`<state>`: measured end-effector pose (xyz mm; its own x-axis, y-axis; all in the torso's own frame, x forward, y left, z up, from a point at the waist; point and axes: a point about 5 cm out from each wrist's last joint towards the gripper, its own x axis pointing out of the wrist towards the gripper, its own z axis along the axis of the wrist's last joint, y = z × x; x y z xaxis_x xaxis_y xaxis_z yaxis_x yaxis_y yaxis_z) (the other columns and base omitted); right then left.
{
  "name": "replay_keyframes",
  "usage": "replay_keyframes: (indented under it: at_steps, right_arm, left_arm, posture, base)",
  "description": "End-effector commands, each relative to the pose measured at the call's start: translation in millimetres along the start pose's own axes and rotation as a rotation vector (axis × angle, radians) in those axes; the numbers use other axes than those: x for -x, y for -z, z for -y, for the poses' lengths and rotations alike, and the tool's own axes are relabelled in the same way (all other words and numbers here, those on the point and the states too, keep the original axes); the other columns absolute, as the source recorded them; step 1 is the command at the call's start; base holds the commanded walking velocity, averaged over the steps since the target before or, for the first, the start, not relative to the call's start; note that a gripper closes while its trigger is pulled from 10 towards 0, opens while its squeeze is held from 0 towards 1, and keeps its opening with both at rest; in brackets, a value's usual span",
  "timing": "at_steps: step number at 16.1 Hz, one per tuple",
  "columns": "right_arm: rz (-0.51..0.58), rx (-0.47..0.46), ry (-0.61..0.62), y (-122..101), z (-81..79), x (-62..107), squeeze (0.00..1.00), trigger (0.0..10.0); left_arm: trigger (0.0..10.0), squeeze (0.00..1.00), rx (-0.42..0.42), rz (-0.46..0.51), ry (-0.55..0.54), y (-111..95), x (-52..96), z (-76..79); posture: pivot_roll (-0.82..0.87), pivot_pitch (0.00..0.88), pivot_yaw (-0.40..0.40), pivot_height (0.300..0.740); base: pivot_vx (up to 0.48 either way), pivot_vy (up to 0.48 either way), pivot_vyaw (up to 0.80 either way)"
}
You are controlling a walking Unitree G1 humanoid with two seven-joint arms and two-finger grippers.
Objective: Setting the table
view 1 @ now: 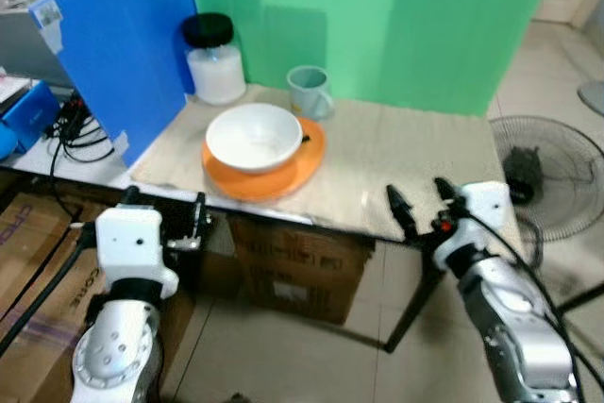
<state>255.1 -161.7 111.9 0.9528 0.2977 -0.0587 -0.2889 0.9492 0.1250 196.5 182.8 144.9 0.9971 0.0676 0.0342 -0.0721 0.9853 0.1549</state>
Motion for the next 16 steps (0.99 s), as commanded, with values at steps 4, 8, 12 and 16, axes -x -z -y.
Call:
replay_keyframes:
  at_steps: [4, 8, 12, 16]
  right_arm:
    - [0.027, -0.03, -0.008, -8.9, 0.3, -2.2, 0.0, 10.0]
    - [0.038, -0.023, -0.004, -13.4, 0.6, -2.1, 0.0, 10.0]
    - [0.006, 0.012, -0.042, -15.9, -1.6, -2.8, 0.0, 10.0]
    - [-0.081, -0.062, -0.215, -19.3, -16.6, -12.1, 0.0, 10.0]
  left_arm:
    - [10.0, 0.0, -0.001, 0.011, 0.0, -2.7, 5.1, -3.2]
    - [10.0, 0.0, -0.006, 0.021, 0.022, -4.6, 1.9, -3.5]
    - [10.0, 0.0, 0.014, 0.033, 0.041, -7.9, 0.0, -3.0]
    - [10.0, 0.0, -0.006, 0.022, 0.152, -10.6, 1.6, 7.1]
  posture:
    - [-0.06, 0.013, 0.027, 0.74]
    - [-0.06, 0.023, 0.034, 0.74]
    - [-0.07, 0.031, 0.038, 0.74]
    - [-0.07, 0.038, 0.03, 0.74]
  base:
    - [0.41, 0.0, 0.6]
    - [0.406, 0.0, 0.0]
    - [0.303, 0.0, 0.0]
    - [0.0, 0.0, 0.0]
